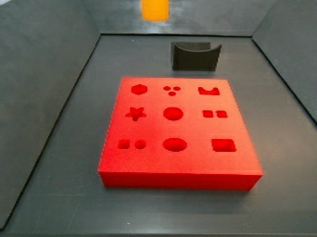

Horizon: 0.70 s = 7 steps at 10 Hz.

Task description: Insert the oval object.

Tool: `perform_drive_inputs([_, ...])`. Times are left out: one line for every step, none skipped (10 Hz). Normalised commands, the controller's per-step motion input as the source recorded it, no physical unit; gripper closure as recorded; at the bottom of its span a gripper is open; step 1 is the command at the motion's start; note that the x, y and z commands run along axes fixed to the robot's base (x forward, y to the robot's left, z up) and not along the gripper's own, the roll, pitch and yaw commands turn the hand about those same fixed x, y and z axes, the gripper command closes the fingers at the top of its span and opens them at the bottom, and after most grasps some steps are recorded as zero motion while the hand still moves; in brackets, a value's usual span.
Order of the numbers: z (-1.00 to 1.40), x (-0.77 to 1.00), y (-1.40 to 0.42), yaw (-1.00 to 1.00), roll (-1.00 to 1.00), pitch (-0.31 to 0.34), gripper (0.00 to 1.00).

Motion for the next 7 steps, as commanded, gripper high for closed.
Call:
perform_drive_inputs([-0.31,0.17,-0.36,0.17,0.07,-0.063,1.00])
perform_drive_inputs([-0.33,0.29,-0.41,0.36,0.30,-0.036,1.00])
perform_drive_inputs([-0.44,0.30,-0.38,0.55,0.11,-0.029,1.00])
perform_drive_inputs([-0.48,0.29,-0.31,0.64,0.07,-0.021,1.00])
perform_drive_inputs([-0.43,0.27,-0.18,0.63,0.14,-0.026,1.00])
perform_drive_inputs([-0.49,0.29,-0.32,0.59,0.13,-0.019,1.00])
perform_drive_inputs([-0.58,0.24,-0.43,0.33,0.00,-0.203,1.00])
